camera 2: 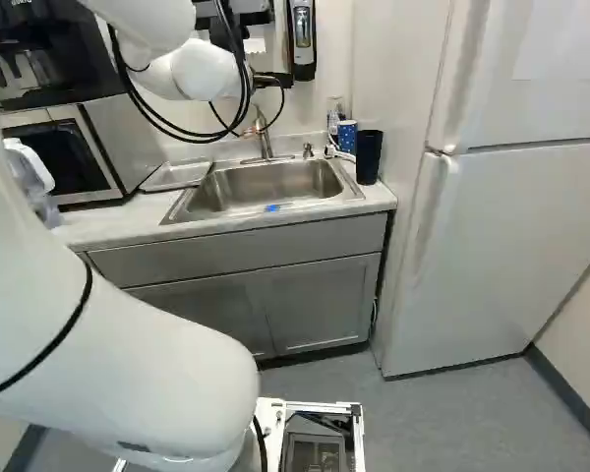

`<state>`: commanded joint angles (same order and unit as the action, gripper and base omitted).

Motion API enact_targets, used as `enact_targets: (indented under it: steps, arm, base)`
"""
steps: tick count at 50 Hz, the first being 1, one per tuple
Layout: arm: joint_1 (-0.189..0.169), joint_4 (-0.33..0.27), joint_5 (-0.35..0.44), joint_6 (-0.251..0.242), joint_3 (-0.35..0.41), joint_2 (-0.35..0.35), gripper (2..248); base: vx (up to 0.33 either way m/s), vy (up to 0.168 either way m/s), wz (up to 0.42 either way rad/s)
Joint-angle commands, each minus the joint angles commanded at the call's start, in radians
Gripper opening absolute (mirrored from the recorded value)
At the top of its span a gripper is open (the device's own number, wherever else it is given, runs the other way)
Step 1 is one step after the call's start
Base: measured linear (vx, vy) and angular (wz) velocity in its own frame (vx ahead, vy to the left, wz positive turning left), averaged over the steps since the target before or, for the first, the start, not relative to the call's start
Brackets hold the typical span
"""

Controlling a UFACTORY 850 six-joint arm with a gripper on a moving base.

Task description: Rinse the cup and place it in the tray

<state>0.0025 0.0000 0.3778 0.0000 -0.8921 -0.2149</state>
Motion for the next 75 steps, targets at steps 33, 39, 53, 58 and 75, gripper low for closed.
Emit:
enact_targets:
  steps: [33, 39, 53, 58, 75]
  arm:
    - [0.0, 0.0, 0.0, 0.0, 0.0, 0.0, 247]
    - [0.0, 0.0, 0.0, 0.0, 0.0, 0.0, 247]
    - [0.0, 0.0, 0.0, 0.0, -0.004, 0.005, 247]
    - [0.0, 0.0, 0.0, 0.0, -0.008, 0.009, 247]
    - [-0.004, 0.0, -0.001, 0.0, -0.061, 0.068, 247]
  base:
    - [0.03, 0.0, -0.006]
    - [0.0, 0.0, 0.0]
    - [0.0, 0.0, 0.0]
    - [0.0, 0.0, 0.0]
    - [0.0, 0.0, 0.0]
